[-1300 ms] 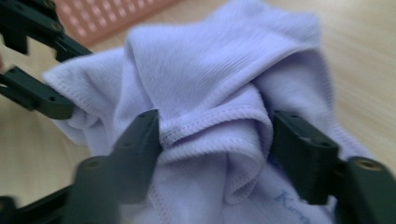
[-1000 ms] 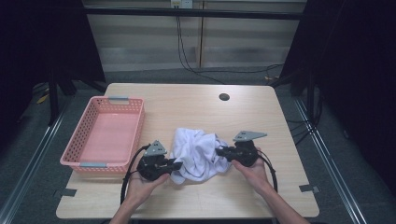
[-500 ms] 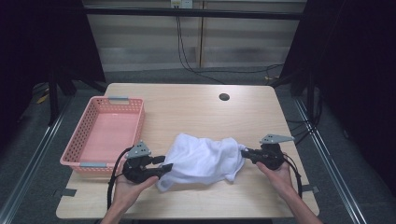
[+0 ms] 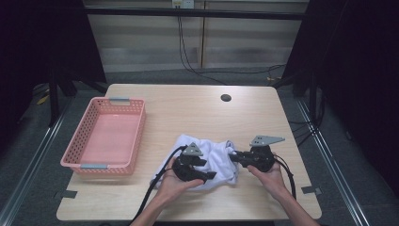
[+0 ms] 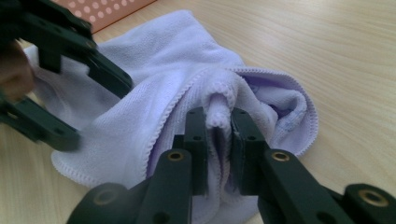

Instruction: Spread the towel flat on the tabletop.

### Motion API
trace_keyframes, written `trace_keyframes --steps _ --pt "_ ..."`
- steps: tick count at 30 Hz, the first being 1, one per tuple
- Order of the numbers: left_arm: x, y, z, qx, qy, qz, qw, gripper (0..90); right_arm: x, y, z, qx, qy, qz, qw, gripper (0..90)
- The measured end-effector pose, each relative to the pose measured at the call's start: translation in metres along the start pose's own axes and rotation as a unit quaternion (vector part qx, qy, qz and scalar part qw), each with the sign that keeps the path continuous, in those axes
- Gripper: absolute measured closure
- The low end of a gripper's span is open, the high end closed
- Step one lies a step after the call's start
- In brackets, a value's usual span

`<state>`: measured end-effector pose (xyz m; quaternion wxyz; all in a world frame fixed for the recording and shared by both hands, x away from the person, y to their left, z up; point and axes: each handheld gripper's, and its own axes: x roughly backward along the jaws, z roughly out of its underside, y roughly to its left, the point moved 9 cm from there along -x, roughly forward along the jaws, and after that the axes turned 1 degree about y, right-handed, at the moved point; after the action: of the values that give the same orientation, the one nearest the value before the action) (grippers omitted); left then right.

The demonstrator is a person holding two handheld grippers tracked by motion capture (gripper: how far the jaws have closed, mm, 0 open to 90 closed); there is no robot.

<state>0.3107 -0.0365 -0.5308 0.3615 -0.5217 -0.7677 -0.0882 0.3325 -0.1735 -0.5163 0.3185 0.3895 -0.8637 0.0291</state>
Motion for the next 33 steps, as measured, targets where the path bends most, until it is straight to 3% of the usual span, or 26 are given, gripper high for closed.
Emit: trace_keyframes --steps 1,2,3,4,5,7,8,9,11,15,20,24,25,27,28,30,31,33 --pt "-0.004 -0.002 0.003 -0.006 0.012 0.008 0.9999 50.3 0.001 0.000 0.000 -0.002 -0.001 -0.001 1.0000 76.0" --pt "-0.008 -0.002 0.006 -0.014 0.018 0.001 0.9997 62.7 0.001 0.001 0.000 -0.002 -0.002 -0.003 1.0000 75.3" --pt "-0.008 -0.002 0.007 -0.018 0.013 -0.002 0.9998 72.5 0.002 0.001 0.000 -0.001 -0.002 -0.002 1.0000 75.0" --pt "-0.006 -0.002 0.007 -0.012 0.004 0.009 0.9999 79.0 0.002 0.001 0.001 0.001 -0.002 -0.002 1.0000 74.7" --pt "-0.003 -0.002 0.005 -0.003 -0.006 0.013 0.9999 81.3 0.003 0.000 0.002 0.005 0.001 0.001 1.0000 75.1" --pt "0.009 0.000 -0.001 0.010 -0.035 0.025 0.9990 82.7 0.004 -0.002 0.003 0.001 0.002 0.006 1.0000 77.3" --pt "0.016 0.002 -0.005 0.014 -0.048 0.025 0.9984 82.7 0.004 -0.004 0.004 -0.001 0.004 0.010 0.9999 77.7" --pt "0.022 0.006 -0.007 0.012 -0.057 0.012 0.9982 83.0 0.004 -0.006 0.004 -0.003 0.004 0.015 0.9999 77.2" --pt "0.033 0.011 -0.011 0.027 -0.079 0.021 0.9963 84.6 0.003 -0.008 0.006 -0.004 0.009 0.023 0.9997 77.5" --pt "0.057 0.029 -0.014 0.037 -0.099 -0.012 0.9944 86.5 0.005 -0.011 0.009 -0.004 0.017 0.036 0.9992 79.2" --pt "0.100 0.049 -0.011 0.050 -0.127 -0.044 0.9896 86.5 0.022 -0.023 0.012 -0.017 0.008 0.054 0.9984 79.8" --pt "0.133 0.064 -0.003 0.069 -0.147 -0.073 0.9840 86.7 0.036 -0.040 0.010 -0.028 -0.004 0.075 0.9968 81.9" --pt "0.142 0.066 -0.001 0.078 -0.158 -0.078 0.9812 86.9 0.040 -0.045 0.007 -0.027 -0.007 0.090 0.9956 82.4" --pt "0.151 0.065 0.004 0.091 -0.167 -0.062 0.9797 86.9 0.049 -0.055 0.000 -0.029 -0.021 0.109 0.9934 82.5" --pt "0.154 0.066 0.008 0.095 -0.170 -0.067 0.9786 86.9 0.052 -0.060 -0.004 -0.033 -0.033 0.117 0.9920 82.5" --pt "0.153 0.063 0.018 0.130 -0.183 -0.029 0.9741 86.7 0.056 -0.067 -0.007 -0.046 -0.056 0.133 0.9885 80.9" --pt "0.147 0.063 0.025 0.131 -0.167 -0.034 0.9767 86.7 0.053 -0.068 -0.006 -0.050 -0.058 0.135 0.9879 77.7" --pt "0.134 0.064 0.039 0.108 -0.119 -0.059 0.9852 86.1 0.045 -0.064 0.002 -0.037 -0.035 0.136 0.9894 67.4"
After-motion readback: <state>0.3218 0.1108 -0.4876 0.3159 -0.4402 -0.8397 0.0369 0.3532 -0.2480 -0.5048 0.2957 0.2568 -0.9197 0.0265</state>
